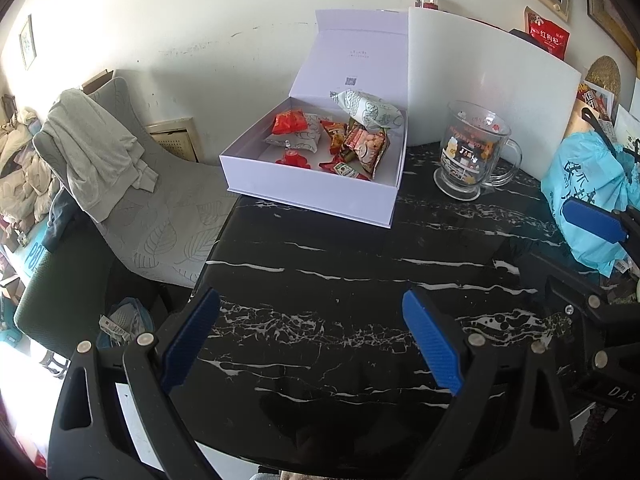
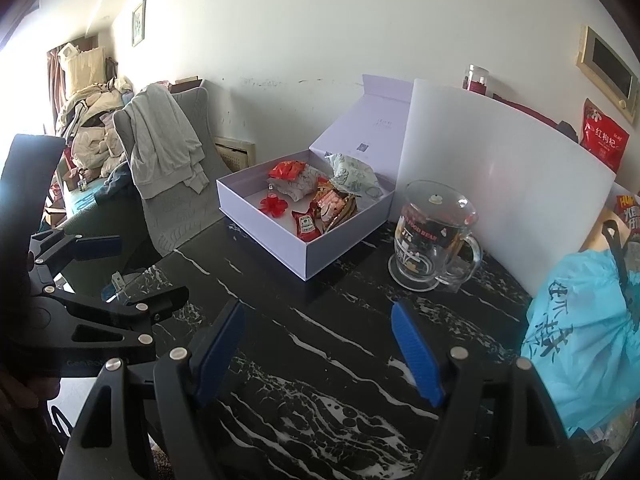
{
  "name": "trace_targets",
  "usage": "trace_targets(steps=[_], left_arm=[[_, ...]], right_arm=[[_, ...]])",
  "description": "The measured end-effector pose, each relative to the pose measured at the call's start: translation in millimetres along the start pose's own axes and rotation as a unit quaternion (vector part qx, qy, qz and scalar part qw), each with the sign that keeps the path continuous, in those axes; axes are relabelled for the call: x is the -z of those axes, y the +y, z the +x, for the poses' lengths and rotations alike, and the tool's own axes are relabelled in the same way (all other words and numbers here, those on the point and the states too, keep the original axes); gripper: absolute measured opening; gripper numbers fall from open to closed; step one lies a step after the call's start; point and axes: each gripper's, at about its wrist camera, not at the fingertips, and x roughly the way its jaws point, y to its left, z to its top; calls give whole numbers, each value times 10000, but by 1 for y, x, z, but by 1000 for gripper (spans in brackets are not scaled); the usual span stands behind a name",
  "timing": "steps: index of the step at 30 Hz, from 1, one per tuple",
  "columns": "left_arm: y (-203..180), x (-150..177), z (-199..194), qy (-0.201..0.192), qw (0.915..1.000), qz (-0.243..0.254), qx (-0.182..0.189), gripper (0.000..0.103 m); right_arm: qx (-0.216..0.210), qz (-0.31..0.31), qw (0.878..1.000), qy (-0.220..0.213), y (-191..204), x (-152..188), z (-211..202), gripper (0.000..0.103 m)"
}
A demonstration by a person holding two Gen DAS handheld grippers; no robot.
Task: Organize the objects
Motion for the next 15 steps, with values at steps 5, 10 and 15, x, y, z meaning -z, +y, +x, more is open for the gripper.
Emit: trace_targets(steps=[5,10,15], left_arm=[[0,1,0,5,10000,23,-17,93],[0,2,-1,33,10000,29,-45,93],[2,3,-2,28,10000,32,-74,93]], right_arm=[[-4,2,10000,38,0,0,3,77],[-40,13,10000,47,0,0,4,77],[-59,14,10000,64,1,1,5,77]])
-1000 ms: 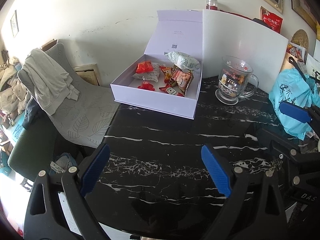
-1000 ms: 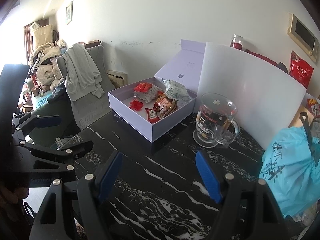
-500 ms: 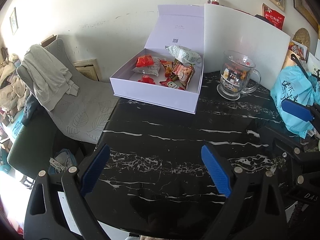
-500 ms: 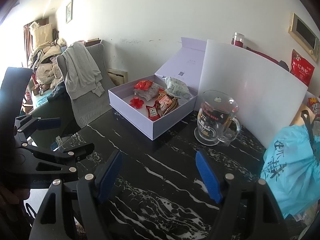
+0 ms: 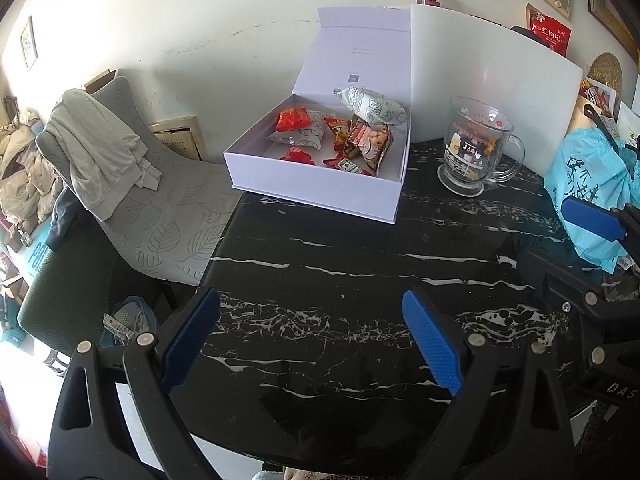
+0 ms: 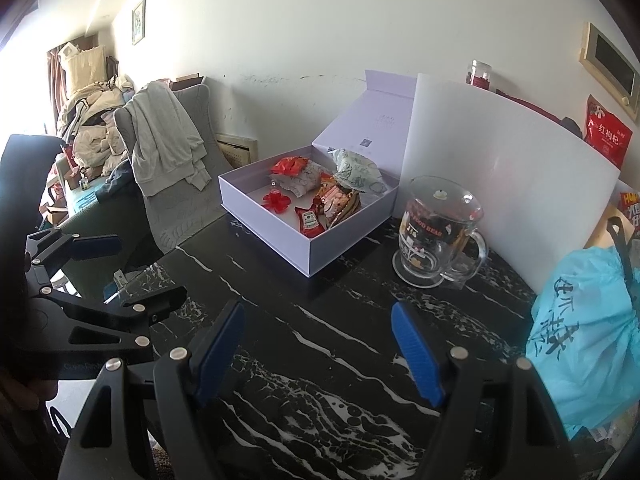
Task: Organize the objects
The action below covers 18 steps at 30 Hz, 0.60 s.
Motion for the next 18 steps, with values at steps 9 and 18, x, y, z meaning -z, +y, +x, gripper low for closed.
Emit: trace_targets(steps=[9,18], left_arm=[[-1,2,-2,21,10000,67,-26,93],[-4,4,-2,-18,9999,143,7,93]], right_arm=[[-21,12,10000,13,0,1,1,77],[-27,76,10000,28,-4,4,3,77]])
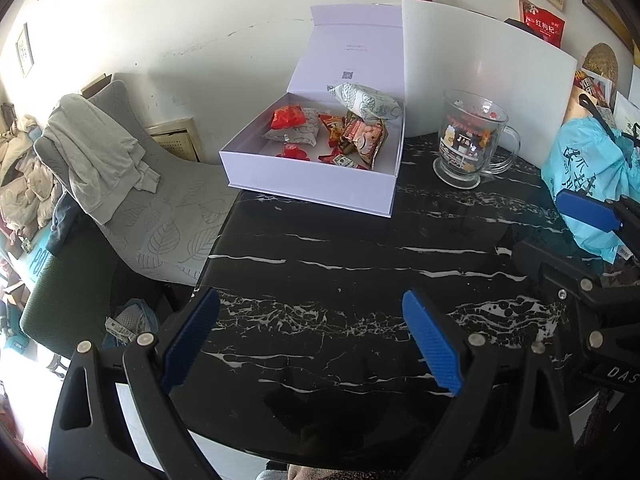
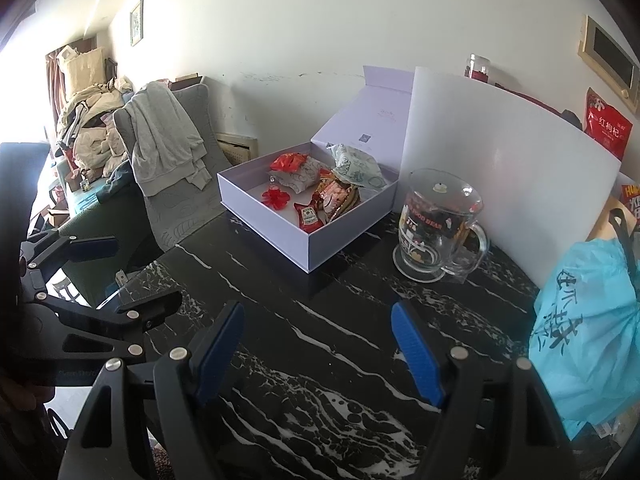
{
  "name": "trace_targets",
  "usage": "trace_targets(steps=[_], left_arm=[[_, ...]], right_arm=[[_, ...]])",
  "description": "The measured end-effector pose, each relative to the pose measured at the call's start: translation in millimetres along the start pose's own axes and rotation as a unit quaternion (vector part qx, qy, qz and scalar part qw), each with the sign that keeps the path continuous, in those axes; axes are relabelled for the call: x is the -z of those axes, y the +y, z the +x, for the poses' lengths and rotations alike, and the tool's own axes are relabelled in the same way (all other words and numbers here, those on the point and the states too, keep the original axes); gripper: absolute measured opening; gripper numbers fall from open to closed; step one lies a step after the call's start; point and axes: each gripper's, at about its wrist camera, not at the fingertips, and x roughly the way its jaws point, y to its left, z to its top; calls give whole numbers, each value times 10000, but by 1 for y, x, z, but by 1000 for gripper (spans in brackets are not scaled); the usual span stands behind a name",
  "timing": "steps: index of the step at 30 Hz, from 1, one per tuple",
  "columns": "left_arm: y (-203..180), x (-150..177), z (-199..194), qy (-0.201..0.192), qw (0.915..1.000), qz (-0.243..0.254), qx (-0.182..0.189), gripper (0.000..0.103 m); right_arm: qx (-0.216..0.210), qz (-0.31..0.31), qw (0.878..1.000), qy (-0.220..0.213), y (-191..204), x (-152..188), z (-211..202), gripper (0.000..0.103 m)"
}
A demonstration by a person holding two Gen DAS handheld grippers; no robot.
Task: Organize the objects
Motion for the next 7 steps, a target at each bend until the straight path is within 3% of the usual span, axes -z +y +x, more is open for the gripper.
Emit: trace_targets(steps=[7], left_arm=[[-10,2,4,-43,9999,69,109,93]], right_arm=[[38,111,9999,88,-8,8,3,77]])
